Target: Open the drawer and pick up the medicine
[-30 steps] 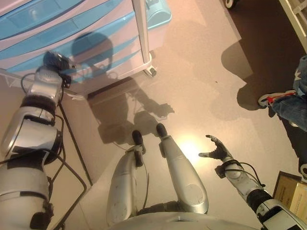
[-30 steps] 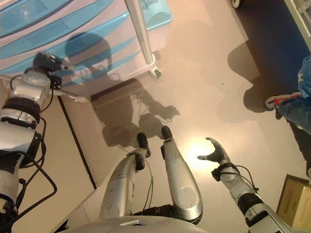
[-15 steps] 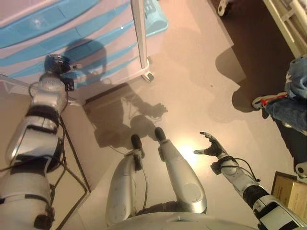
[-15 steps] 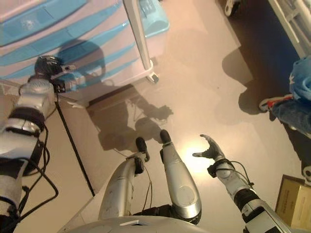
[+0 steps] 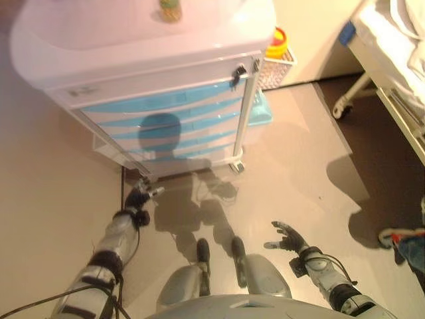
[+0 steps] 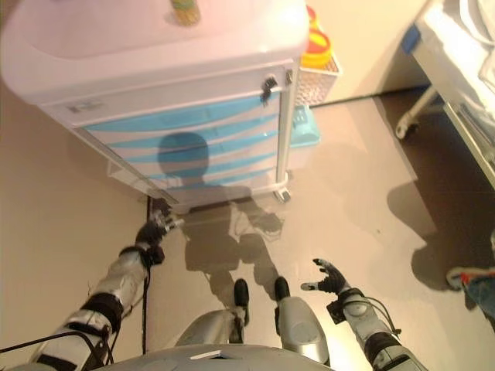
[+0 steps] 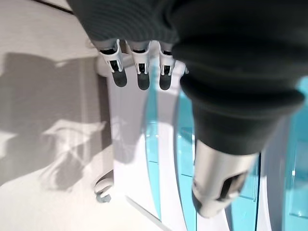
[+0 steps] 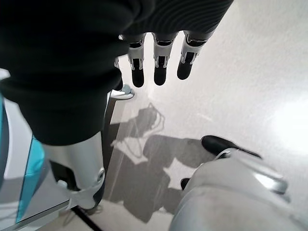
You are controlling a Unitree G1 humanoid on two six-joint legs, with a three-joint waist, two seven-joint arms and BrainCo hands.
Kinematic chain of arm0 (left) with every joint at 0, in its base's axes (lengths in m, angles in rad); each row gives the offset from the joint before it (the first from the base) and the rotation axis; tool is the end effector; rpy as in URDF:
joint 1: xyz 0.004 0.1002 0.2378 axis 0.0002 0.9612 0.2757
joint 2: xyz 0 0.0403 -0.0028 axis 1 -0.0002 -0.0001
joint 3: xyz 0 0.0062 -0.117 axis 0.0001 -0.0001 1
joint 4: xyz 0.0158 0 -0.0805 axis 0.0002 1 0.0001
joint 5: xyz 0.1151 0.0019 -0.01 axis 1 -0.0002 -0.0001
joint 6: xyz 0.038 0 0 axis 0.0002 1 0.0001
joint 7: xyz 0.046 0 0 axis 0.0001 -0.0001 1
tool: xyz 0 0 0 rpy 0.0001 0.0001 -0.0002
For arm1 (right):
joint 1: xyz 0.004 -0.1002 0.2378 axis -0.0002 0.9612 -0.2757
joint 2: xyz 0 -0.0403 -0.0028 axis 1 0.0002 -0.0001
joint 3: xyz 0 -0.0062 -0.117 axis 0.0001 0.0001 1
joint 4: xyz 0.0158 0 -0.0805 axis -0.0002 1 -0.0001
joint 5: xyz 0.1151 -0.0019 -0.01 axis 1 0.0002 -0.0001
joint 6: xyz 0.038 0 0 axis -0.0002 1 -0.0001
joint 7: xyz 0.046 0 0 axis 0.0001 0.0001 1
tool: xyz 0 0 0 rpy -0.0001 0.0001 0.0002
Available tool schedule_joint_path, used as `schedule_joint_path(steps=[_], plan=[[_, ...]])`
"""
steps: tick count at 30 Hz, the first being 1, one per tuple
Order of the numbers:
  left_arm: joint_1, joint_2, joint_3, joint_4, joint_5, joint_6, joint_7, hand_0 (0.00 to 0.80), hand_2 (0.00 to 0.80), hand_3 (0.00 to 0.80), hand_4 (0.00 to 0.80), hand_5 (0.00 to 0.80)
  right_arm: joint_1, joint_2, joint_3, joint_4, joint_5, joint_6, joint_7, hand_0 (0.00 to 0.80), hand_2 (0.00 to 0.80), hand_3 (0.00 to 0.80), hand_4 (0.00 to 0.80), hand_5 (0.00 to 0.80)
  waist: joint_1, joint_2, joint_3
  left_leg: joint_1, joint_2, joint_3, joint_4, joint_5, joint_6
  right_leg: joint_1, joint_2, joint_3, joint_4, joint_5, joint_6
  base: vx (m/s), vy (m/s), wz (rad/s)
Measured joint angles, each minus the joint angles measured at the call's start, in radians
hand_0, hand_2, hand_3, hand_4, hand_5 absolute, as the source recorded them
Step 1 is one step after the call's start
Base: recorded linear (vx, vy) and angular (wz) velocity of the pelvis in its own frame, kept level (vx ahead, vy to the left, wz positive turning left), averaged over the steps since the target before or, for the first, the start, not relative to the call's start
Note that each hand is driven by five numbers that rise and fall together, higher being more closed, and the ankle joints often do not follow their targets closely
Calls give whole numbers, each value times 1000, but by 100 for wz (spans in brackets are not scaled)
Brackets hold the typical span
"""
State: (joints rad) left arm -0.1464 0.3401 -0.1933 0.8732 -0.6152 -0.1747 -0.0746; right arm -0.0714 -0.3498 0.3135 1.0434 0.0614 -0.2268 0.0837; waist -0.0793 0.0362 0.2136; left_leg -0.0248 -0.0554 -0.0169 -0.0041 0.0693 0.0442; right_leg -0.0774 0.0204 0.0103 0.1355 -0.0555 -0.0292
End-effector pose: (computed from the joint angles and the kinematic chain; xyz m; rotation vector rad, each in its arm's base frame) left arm 0.1951 0.2376 -0.0781 -0.1713 0.5398 0.1271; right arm 0.1419 -0.2389 -0.1118 -0.3830 0.8014 0.1950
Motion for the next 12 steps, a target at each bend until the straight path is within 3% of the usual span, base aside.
schedule_joint_path(steps=[4,9,12], plan=[[84,-71,15,142,28,-20,-23,0,0,0,0,0,8,31,-35,96,1,12,35,0,0,0,0,0,26,-1,-79,42,6,-31,-39,5,-7,64,5,-29,-66,5,-8,-23,-43,23],[142,-112,13,307,105,-46,-53,0,0,0,0,0,25,77,-44,180,-4,22,37,0,0,0,0,0,54,-27,-128,74,10,-71,-62,12,-17,135,10,-77,-139,17,-18,-21,-38,26],[170,-132,10,373,184,-45,-71,0,0,0,0,0,23,92,-44,191,-11,33,37,0,0,0,0,0,71,-36,-139,93,14,-71,-68,9,-23,157,14,-80,-156,20,-21,-4,-6,4]])
